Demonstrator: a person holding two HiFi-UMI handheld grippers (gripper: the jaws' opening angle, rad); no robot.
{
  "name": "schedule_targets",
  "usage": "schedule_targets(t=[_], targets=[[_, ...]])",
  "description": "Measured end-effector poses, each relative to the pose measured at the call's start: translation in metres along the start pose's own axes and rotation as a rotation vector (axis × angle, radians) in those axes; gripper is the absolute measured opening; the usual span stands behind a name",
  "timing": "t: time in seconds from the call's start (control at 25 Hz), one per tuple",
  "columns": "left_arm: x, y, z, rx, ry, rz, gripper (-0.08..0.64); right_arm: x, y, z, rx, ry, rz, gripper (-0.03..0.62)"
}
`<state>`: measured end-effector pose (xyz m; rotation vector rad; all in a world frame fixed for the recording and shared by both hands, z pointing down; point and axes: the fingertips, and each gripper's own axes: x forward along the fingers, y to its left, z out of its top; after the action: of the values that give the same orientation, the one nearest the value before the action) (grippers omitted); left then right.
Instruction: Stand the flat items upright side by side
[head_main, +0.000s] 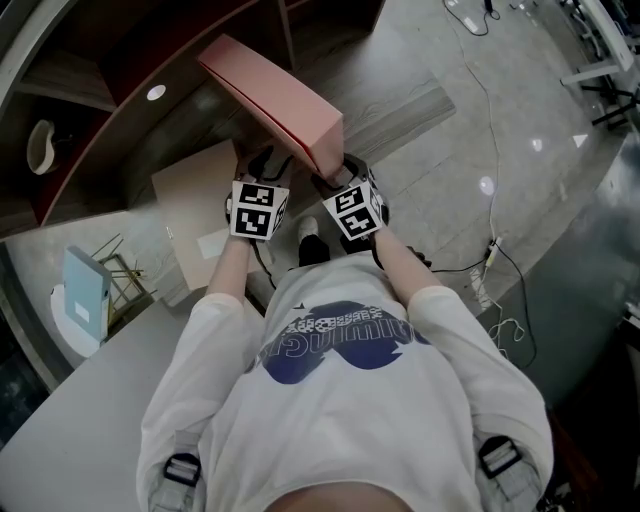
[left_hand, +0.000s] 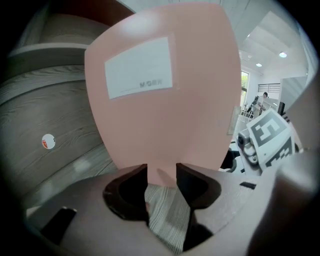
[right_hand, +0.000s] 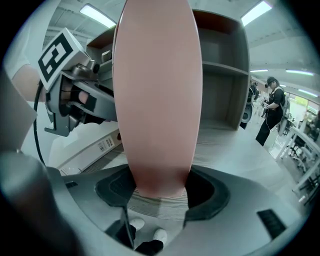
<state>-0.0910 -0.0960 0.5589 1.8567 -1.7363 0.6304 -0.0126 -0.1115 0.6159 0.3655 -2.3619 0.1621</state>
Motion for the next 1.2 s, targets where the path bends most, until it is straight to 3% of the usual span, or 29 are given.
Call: schedule_targets(t=[0.56,0.96,1.2], targets=[[-0.030,-0.049,0.021,0.046,-0.068,-0.157,0.247,0.019,0.002,-0.004,0.025,0.039,-0.012,0.285],[-0.033,-0.057,0.034,0.072,-0.072,-0.155,0.250,0.024,0.005,-0.006,0.029,0.047,0.000,0.288],[-0.031,-0.055,0.030,0.073,-0.057,-0.155,0.250,0.024,0.011,-0.007,0.015,0.036,0.086,0.295]])
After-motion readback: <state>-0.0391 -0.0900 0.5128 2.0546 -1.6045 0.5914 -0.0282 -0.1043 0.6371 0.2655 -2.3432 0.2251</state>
